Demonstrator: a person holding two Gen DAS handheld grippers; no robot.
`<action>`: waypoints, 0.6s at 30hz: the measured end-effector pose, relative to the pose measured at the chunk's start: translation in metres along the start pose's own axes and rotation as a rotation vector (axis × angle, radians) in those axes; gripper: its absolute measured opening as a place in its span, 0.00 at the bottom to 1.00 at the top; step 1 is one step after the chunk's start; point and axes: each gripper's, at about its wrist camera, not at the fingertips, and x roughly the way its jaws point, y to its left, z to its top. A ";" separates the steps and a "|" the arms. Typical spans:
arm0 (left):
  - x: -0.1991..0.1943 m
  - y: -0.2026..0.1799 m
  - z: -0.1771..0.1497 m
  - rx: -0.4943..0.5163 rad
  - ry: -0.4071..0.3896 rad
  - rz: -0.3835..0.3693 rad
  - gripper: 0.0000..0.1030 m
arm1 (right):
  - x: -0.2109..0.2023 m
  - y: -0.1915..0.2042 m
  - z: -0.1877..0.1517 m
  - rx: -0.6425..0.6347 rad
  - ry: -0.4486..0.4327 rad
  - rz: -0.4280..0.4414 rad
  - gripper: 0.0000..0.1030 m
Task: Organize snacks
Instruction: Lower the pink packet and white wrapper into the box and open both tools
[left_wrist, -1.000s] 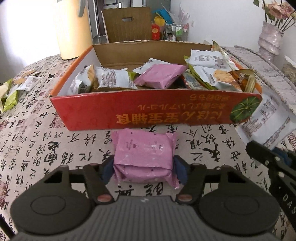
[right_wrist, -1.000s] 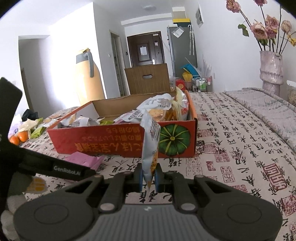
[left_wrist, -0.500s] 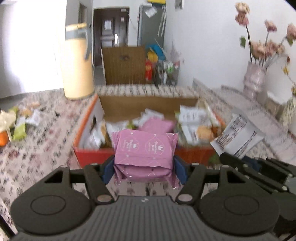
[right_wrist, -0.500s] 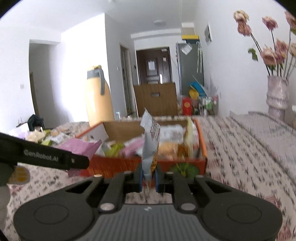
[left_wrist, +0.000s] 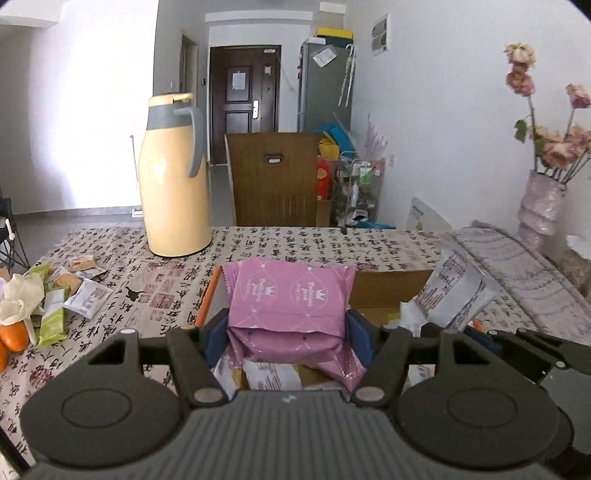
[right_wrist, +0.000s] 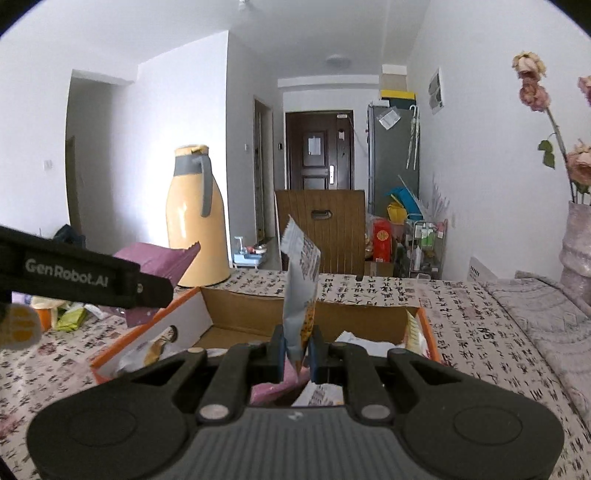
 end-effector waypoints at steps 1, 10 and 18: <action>0.008 0.000 0.001 0.000 0.007 0.001 0.65 | 0.008 0.000 0.001 -0.003 0.010 -0.004 0.12; 0.033 0.008 -0.007 -0.016 0.002 0.026 0.92 | 0.042 -0.011 -0.006 0.026 0.085 -0.052 0.40; 0.010 0.024 -0.012 -0.048 -0.024 0.001 1.00 | 0.018 -0.020 -0.008 0.058 0.048 -0.104 1.00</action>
